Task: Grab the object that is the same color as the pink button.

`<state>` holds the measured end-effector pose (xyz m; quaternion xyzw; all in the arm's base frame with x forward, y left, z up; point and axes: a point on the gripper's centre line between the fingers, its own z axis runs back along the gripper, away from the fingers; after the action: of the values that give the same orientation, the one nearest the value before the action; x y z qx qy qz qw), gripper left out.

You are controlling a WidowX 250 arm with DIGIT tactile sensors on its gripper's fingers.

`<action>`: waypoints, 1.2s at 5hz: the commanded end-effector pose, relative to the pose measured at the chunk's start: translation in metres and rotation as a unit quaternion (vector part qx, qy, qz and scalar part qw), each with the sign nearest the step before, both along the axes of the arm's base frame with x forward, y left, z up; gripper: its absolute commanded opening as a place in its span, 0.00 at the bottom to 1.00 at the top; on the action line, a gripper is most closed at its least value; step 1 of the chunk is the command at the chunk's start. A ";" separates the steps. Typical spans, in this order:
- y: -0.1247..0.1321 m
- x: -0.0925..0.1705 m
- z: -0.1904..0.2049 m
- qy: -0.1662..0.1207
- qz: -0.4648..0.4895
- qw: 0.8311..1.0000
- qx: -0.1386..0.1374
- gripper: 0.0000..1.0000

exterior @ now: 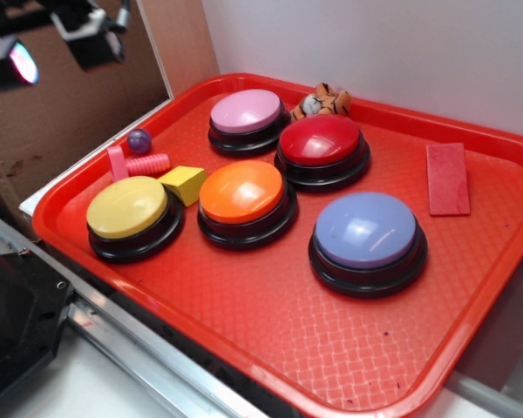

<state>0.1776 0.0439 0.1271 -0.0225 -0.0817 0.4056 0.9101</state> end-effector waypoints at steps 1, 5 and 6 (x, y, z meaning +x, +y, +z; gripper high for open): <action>0.032 0.025 -0.054 -0.038 0.128 0.991 0.019 1.00; 0.029 0.028 -0.104 -0.043 0.147 0.987 0.048 0.00; 0.029 0.028 -0.104 -0.045 0.144 0.987 0.051 0.00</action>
<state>0.2077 0.0683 0.0176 0.0218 -0.1344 0.5268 0.8390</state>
